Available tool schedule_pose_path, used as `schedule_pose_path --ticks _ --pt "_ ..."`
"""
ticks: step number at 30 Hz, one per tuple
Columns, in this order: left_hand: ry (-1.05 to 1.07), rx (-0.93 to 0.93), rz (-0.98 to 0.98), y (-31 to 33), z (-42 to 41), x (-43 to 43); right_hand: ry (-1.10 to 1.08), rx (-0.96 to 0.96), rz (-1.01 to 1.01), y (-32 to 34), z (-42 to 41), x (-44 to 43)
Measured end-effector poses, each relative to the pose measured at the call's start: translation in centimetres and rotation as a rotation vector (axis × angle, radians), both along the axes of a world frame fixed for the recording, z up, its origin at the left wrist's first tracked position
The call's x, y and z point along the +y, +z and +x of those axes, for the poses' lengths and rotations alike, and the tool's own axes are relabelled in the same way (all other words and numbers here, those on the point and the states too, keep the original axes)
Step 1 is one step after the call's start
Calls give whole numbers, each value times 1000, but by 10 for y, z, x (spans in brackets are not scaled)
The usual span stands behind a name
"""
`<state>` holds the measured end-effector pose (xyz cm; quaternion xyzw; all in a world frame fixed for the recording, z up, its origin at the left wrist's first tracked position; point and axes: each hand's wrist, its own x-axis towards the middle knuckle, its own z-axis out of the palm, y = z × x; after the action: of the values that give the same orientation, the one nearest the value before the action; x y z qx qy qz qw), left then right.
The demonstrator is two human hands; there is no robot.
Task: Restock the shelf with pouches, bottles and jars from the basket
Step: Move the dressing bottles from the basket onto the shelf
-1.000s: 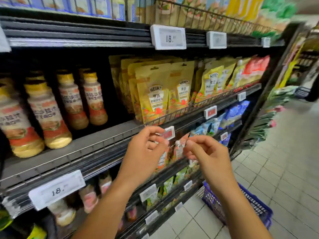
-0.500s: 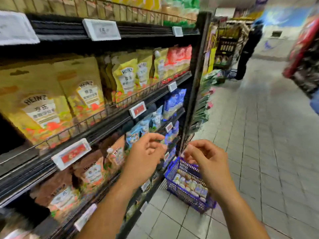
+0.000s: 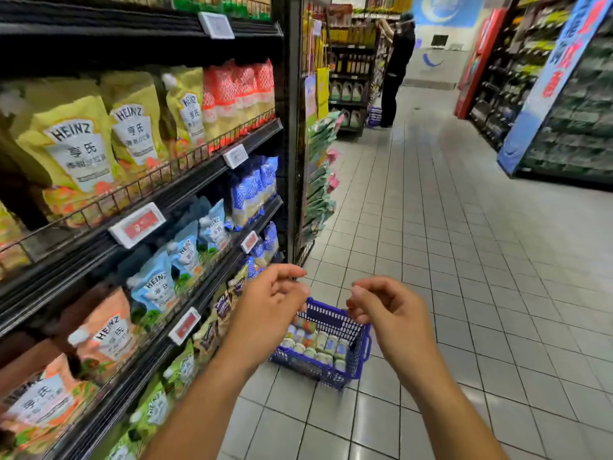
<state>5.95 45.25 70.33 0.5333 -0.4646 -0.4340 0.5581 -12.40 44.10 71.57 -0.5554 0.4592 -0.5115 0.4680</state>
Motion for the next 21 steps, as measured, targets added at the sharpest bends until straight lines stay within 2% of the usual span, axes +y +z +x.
schedule_pose_path --ticks 11,21 --pt "-89 -32 74 -27 17 -101 -140 65 75 -31 12 -83" --pt "-178 -44 120 -45 57 -207 -239 14 107 -43 42 -162"
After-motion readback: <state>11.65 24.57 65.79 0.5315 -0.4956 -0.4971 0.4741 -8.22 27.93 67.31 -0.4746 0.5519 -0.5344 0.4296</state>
